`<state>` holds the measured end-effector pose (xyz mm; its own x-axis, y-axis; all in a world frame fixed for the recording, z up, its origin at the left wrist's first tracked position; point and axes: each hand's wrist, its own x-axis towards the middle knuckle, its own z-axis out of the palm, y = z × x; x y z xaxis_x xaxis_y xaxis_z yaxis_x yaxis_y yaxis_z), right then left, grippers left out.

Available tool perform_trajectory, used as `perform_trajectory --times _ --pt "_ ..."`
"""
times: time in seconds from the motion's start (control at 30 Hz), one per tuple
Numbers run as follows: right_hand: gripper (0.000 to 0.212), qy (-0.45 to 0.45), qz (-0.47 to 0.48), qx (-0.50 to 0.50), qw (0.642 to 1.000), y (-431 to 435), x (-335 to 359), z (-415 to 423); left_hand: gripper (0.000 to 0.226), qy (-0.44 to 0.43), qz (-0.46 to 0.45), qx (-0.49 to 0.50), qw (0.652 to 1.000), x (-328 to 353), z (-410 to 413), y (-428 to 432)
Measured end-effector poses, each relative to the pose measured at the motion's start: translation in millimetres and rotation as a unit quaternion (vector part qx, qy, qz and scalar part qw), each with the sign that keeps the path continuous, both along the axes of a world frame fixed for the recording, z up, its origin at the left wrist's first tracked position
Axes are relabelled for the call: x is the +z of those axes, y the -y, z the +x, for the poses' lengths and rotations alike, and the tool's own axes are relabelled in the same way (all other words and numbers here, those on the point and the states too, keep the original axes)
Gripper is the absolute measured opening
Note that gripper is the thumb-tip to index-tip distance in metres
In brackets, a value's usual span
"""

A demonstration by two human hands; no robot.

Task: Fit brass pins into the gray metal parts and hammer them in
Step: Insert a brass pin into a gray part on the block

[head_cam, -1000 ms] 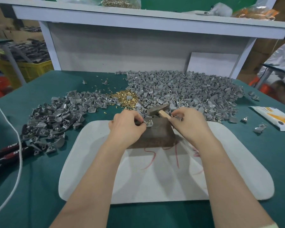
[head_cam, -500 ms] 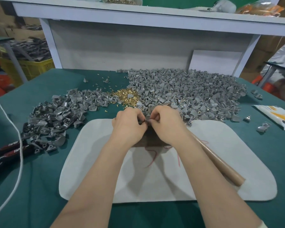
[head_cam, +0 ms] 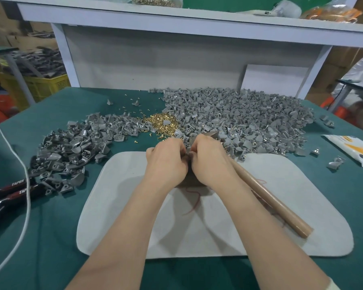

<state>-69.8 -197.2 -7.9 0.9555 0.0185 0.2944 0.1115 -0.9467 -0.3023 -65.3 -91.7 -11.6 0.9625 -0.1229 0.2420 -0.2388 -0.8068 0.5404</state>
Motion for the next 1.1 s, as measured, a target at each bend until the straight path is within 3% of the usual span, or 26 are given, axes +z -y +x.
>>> perform_trajectory --times 0.47,0.93,1.1 --pt "0.012 -0.015 0.255 0.042 0.966 27.8 -3.8 6.9 0.019 -0.008 -0.024 0.02 0.999 -4.0 2.7 -2.2" --pt "0.015 -0.013 0.142 0.021 0.99 19.4 -7.0 9.8 0.015 -0.006 -0.022 0.01 1.0 -2.7 2.2 -2.1" --pt "0.016 -0.018 0.15 0.002 0.989 17.1 -7.0 10.0 0.011 -0.012 -0.018 0.015 1.0 -2.1 1.7 -1.5"
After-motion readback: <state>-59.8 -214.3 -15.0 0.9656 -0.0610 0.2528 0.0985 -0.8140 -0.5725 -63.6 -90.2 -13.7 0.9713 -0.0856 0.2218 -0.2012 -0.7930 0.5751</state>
